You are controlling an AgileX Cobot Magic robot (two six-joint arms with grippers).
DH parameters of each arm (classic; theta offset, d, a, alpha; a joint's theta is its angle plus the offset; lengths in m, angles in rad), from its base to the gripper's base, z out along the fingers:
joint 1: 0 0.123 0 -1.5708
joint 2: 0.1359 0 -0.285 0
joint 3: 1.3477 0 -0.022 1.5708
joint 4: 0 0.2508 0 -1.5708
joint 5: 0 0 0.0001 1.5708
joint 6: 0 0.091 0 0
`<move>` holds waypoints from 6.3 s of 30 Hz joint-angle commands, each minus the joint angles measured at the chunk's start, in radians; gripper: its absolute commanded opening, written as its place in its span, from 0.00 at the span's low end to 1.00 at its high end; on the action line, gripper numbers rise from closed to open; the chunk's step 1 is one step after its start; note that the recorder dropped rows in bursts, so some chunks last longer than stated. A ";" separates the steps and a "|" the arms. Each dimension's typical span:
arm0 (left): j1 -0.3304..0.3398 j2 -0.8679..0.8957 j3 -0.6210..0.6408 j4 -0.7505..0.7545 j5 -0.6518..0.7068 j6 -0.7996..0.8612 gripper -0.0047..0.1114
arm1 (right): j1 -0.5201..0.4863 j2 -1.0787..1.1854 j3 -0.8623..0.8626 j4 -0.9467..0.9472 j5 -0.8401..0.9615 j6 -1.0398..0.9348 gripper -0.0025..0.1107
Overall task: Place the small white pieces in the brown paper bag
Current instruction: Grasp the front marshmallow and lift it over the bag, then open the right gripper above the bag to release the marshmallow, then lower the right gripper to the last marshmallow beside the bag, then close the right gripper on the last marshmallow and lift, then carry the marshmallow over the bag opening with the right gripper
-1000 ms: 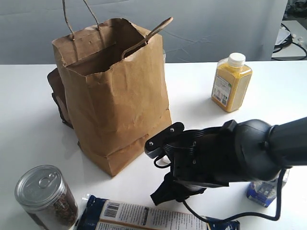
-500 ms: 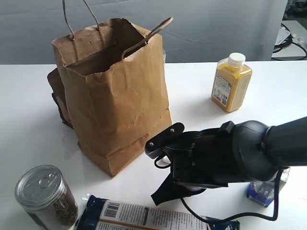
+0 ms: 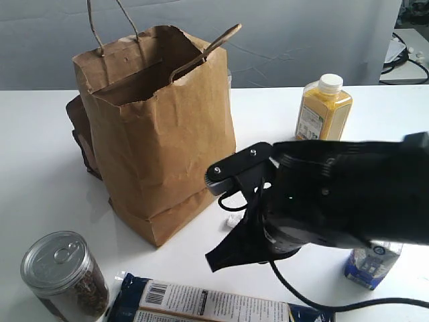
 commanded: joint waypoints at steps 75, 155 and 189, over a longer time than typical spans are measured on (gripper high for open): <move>-0.007 -0.003 0.004 -0.008 -0.006 -0.004 0.04 | 0.187 -0.149 -0.282 0.023 -0.068 0.037 0.35; -0.007 -0.003 0.004 -0.008 -0.006 -0.004 0.04 | -0.198 0.334 0.003 -0.184 -0.429 0.235 0.27; -0.007 -0.003 0.004 -0.008 -0.006 -0.004 0.04 | 0.107 -0.387 0.004 -0.127 -0.678 0.303 0.27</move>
